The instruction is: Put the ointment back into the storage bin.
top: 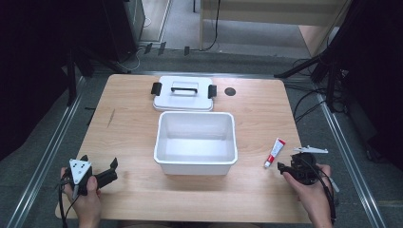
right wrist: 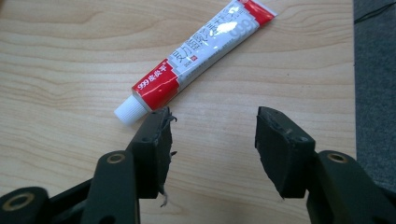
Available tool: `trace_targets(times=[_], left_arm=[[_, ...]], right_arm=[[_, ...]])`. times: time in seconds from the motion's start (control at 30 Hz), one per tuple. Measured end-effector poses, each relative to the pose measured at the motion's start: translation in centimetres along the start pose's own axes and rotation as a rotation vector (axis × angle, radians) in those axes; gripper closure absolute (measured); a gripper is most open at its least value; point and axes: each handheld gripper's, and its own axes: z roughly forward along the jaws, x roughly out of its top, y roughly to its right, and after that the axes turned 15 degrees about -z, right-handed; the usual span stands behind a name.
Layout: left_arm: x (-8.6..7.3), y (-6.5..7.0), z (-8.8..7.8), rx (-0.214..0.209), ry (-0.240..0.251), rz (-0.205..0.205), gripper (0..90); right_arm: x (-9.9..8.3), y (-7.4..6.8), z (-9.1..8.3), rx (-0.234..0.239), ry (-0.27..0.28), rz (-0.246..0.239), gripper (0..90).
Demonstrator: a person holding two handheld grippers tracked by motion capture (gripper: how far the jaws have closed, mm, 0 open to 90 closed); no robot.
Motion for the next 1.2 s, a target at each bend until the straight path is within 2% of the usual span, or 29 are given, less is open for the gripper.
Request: trace_targets(times=[0.07, 0.1, 0.17, 0.2, 0.33, 0.37, 0.4, 0.47, 0.5, 0.53, 0.63, 0.7, 0.8, 0.93, 0.97, 1.03, 1.07, 1.2], left_arm=[[0.0, 0.0, 0.0, -0.001, -0.001, 0.002, 0.0], [0.0, 0.0, 0.0, -0.001, -0.003, -0.001, 0.0], [0.0, -0.1, 0.0, -0.002, -0.005, -0.006, 0.0], [0.0, -0.1, 0.0, -0.002, -0.005, -0.006, 0.0], [0.0, -0.1, 0.0, -0.006, -0.007, -0.004, 0.0], [0.0, -0.1, 0.0, -0.006, -0.005, -0.001, 0.0], [0.0, -0.1, 0.1, -0.007, -0.006, 0.000, 0.0], [0.0, -0.1, 0.1, -0.007, -0.007, -0.001, 0.0], [0.0, -0.1, 0.1, -0.007, -0.007, -0.001, 0.0], [0.0, -0.1, 0.1, -0.008, -0.008, -0.001, 0.0], [0.0, -0.1, 0.1, -0.008, -0.010, -0.003, 0.0], [0.1, -0.1, 0.1, -0.007, -0.011, -0.003, 0.0], [0.1, -0.1, 0.1, -0.008, -0.011, -0.004, 0.0], [0.1, -0.1, 0.1, -0.010, -0.013, -0.006, 0.0], [0.1, -0.1, 0.1, -0.010, -0.014, -0.007, 0.0], [0.1, -0.1, 0.1, -0.010, -0.014, -0.009, 0.0], [0.1, -0.1, 0.1, -0.011, -0.017, -0.007, 0.0], [0.1, -0.1, 0.1, -0.010, -0.020, -0.003, 0.0]], right_arm=[[0.2, 0.1, 0.0, 0.009, -0.011, -0.005, 48.9], [0.8, 0.1, 0.1, 0.032, -0.048, -0.023, 48.8], [1.4, 0.1, 0.3, 0.046, -0.083, -0.042, 47.7], [1.4, 0.1, 0.3, 0.046, -0.083, -0.042, 47.7], [2.8, -0.1, 0.7, 0.079, -0.171, -0.030, 46.8], [3.1, -0.2, 0.7, 0.074, -0.189, -0.030, 47.6], [4.0, -0.4, 0.8, 0.067, -0.222, -0.018, 48.7], [4.9, -0.5, 0.9, 0.073, -0.250, 0.016, 49.6], [4.9, -0.5, 0.9, 0.073, -0.250, 0.016, 49.6], [5.4, -0.4, 0.9, 0.083, -0.266, 0.040, 49.7], [7.1, -0.3, 1.4, 0.110, -0.364, 0.128, 50.4], [7.7, -0.2, 1.8, 0.130, -0.402, 0.164, 50.7], [8.6, -0.1, 2.4, 0.112, -0.450, 0.178, 54.5], [9.3, -0.1, 3.0, 0.110, -0.476, 0.194, 54.7], [9.7, -0.1, 3.4, 0.099, -0.503, 0.207, 54.6], [9.9, 0.0, 3.7, 0.092, -0.513, 0.210, 54.7], [10.1, 0.2, 4.2, 0.084, -0.531, 0.228, 55.6], [10.3, 0.3, 5.0, 0.091, -0.553, 0.239, 57.0]])
